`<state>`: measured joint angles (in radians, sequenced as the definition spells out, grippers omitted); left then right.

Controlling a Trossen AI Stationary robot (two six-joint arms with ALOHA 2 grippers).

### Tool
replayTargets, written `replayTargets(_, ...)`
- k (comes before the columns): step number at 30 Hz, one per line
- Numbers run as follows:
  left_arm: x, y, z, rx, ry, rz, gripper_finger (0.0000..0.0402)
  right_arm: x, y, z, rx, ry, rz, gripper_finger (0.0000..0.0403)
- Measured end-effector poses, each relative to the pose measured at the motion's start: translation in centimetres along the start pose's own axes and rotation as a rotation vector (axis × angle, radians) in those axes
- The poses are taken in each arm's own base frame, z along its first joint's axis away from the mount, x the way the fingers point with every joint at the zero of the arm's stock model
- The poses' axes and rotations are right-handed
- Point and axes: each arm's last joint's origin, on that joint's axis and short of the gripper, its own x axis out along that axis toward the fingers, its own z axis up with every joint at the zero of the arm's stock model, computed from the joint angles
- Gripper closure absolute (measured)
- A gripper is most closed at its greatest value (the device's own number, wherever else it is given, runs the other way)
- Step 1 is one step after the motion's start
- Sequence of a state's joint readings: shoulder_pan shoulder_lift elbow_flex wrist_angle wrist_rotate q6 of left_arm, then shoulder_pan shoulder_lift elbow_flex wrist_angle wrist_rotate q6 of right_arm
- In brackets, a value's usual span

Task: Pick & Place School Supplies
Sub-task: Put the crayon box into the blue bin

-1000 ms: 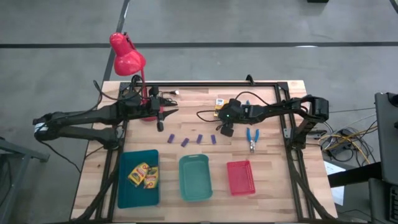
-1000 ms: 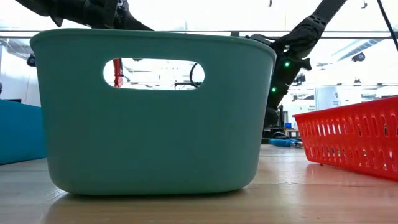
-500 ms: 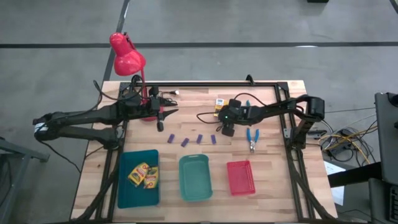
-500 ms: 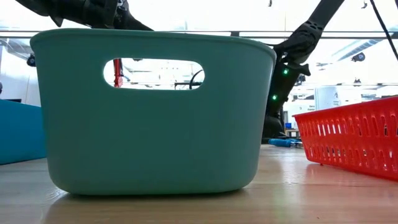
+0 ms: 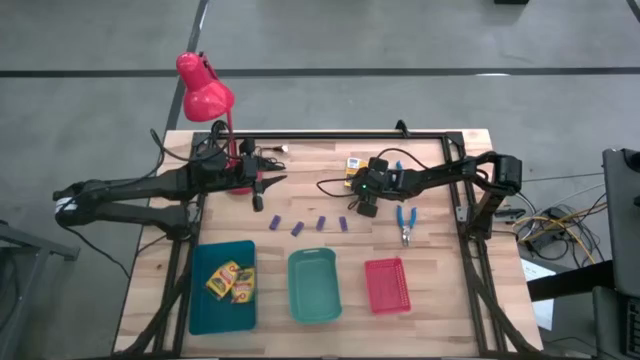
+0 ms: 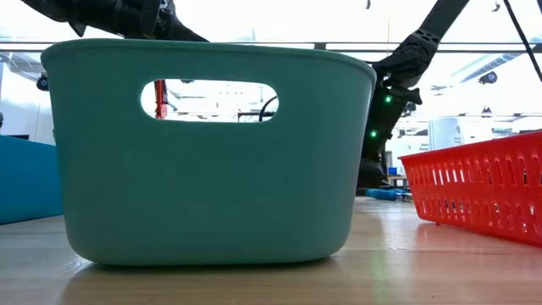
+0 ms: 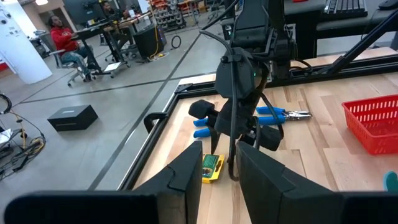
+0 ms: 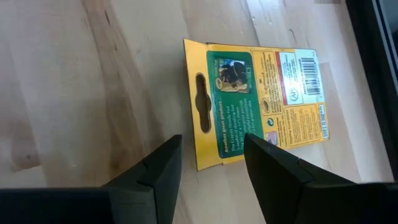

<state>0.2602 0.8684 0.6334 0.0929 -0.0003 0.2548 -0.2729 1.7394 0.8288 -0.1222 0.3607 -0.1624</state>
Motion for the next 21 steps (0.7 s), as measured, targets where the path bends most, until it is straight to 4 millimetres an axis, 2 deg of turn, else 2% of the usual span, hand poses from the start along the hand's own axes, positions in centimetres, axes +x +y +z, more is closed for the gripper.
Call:
replayTargets(10,0.0,0.0,0.0,0.000,0.000,0.000,0.0298,1.5,0.6,-0.4,-0.013,0.028,-0.008,0.0279)
replayTargets(21,0.0,0.0,0.0,0.000,0.000,0.000,0.0298,1.5,0.5,-0.2,0.046,0.009,-0.041,0.0355)
